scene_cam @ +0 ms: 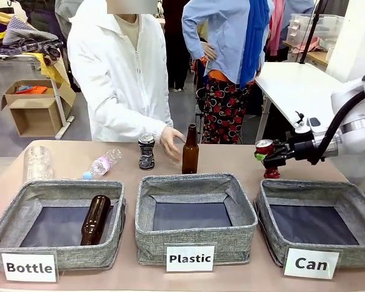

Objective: Sort the can waste into the basket.
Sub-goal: Pick up the can waste from the table and place it in the right Fabric basket.

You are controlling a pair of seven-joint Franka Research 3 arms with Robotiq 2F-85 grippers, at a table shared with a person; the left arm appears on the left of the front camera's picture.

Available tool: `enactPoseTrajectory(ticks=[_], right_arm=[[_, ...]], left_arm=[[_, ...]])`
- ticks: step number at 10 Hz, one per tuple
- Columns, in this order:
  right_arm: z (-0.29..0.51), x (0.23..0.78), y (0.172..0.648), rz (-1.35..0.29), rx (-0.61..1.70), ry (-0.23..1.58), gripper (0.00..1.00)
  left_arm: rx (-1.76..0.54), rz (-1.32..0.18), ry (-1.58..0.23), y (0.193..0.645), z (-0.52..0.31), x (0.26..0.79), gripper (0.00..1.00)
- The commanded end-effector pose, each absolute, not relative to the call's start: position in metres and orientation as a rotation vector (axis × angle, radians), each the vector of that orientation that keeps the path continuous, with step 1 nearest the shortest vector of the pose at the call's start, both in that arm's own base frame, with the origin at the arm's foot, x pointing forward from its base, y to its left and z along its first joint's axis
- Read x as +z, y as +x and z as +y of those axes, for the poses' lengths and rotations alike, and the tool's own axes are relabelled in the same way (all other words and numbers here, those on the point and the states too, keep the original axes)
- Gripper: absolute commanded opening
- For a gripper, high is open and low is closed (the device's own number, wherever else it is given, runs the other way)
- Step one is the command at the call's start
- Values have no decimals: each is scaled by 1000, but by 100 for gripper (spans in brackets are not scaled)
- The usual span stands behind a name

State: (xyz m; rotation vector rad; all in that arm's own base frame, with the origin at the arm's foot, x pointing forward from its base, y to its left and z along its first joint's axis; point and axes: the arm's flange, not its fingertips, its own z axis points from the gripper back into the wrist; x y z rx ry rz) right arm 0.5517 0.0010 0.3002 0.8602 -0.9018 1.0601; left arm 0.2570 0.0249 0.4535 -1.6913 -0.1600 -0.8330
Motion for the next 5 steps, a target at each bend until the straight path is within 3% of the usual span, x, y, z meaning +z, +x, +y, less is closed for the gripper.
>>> enactPoseTrajectory(ticks=[1,5], right_arm=[[-2,346,517,-909,1104,780,0],[-28,431,409,-740,1160,747,0]], left_arm=[[-837,-185,-1713,257,27,456,100],[-837,-185,-1713,257,27,456,100]])
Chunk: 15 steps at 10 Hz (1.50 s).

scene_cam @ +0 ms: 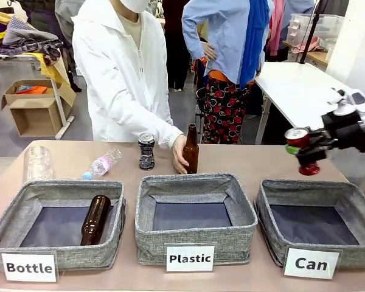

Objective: Sort the can waste into the basket.
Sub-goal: Pick up the can waste from the table and place it in the right Fabric basket.

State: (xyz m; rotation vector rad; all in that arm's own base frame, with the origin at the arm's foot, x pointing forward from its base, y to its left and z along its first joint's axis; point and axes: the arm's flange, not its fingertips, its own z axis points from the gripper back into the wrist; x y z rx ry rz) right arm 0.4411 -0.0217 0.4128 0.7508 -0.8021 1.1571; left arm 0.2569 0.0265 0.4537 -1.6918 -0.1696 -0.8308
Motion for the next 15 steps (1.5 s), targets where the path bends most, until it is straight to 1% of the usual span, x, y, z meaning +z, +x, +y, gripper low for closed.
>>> enactPoseTrajectory(ticks=[1,2,3,5,7,8,10,11,12,13,14,15], right_arm=[[-33,436,382,-683,1166,696,0],[-30,431,361,-564,1252,641,0],[-22,420,351,-479,1355,545,0],[-11,398,365,-394,1351,373,0],[-5,390,378,-399,1342,324,0],[-2,387,385,-412,1303,258,0],[8,378,396,-395,1326,205,0],[10,375,397,-374,1337,206,27],[10,374,399,-366,1336,190,59],[9,372,398,-363,1338,197,86],[7,370,398,-358,1338,201,100],[5,368,399,-363,1332,207,100]], left_arm=[[-837,-185,-1713,257,27,456,100],[-837,-185,-1713,257,27,456,100],[-837,-185,-1713,257,27,456,100],[-837,-185,-1713,257,27,456,100],[-837,-185,-1713,257,27,456,100],[-837,-185,-1713,257,27,456,100],[-837,-185,-1713,257,27,456,100],[-837,-185,-1713,257,27,456,100],[-831,-169,-1693,257,26,453,100],[-778,-227,-1578,246,42,466,100],[-732,-290,-1525,237,69,481,100],[-643,-406,-1439,229,105,497,100]])
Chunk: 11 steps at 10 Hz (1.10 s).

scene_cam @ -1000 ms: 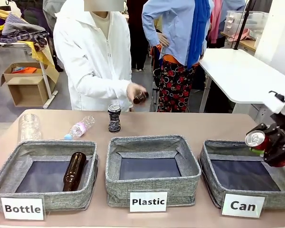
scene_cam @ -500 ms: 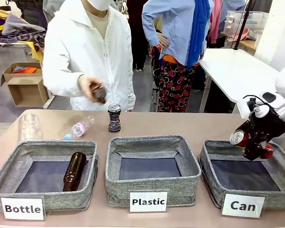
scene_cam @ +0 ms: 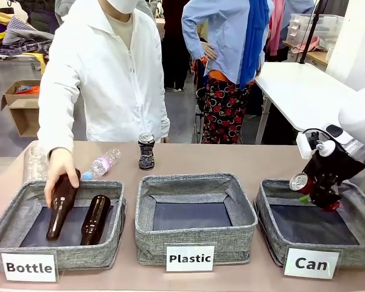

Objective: Sort the can waste into the basket.
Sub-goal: Pick up the can waste from the table and place it in the right Fabric basket.

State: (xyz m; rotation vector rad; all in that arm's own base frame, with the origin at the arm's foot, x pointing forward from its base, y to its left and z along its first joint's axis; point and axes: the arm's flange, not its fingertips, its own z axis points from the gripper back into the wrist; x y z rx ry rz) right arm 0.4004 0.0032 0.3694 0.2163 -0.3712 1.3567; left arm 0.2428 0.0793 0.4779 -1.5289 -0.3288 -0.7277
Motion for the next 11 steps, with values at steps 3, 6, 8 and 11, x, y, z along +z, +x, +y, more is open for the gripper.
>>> enactPoseTrajectory(ticks=[3,6,8,11], right_arm=[[-3,365,402,-400,1297,229,100],[-8,369,401,-438,1275,232,100],[-10,375,401,-505,1259,285,100],[-29,390,394,-613,1084,473,100]], left_arm=[[-341,-628,-1324,192,187,506,100],[-130,-728,-1300,176,219,494,100],[-118,-767,-1311,179,219,497,100],[-233,-731,-1367,194,186,502,100]])
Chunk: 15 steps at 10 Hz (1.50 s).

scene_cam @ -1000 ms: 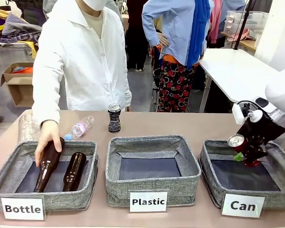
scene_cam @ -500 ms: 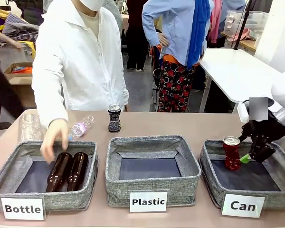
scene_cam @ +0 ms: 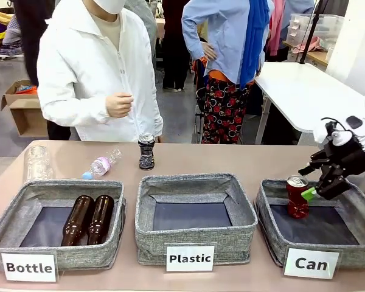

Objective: Sort the can waste into the basket.
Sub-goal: Pick up the can waste from the table and place it in the right Fabric basket.

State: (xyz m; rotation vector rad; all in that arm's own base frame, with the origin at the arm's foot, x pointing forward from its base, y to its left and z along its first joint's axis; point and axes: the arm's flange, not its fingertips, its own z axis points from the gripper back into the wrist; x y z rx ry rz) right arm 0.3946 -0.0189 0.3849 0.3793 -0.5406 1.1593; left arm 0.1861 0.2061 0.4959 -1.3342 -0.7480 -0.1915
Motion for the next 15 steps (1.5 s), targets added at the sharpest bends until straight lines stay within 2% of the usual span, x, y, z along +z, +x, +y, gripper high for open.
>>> enactPoseTrajectory(ticks=[1,4,6,10,11,12,13,14,15], right_arm=[[-44,401,389,-690,974,580,100],[-68,413,379,-746,611,999,100],[-71,408,380,-723,407,1042,100],[-72,420,380,-623,361,1266,100],[-68,427,375,-543,420,1409,100],[-65,431,372,-477,420,1440,100],[-64,429,375,-503,414,1380,100],[-61,427,379,-519,385,1312,100],[-56,426,368,-526,451,1403,100]], left_arm=[[-325,-685,-1415,209,160,508,100],[-519,-479,-1495,250,38,506,100],[-500,-428,-1519,266,-15,498,100],[-302,-433,-1434,309,-28,440,100],[-204,-472,-1380,323,-19,419,100],[-139,-485,-1414,329,-13,403,100],[-42,-566,-1376,338,-8,391,100],[-44,-505,-1429,342,-6,383,100],[-109,-463,-1358,378,17,411,100]])
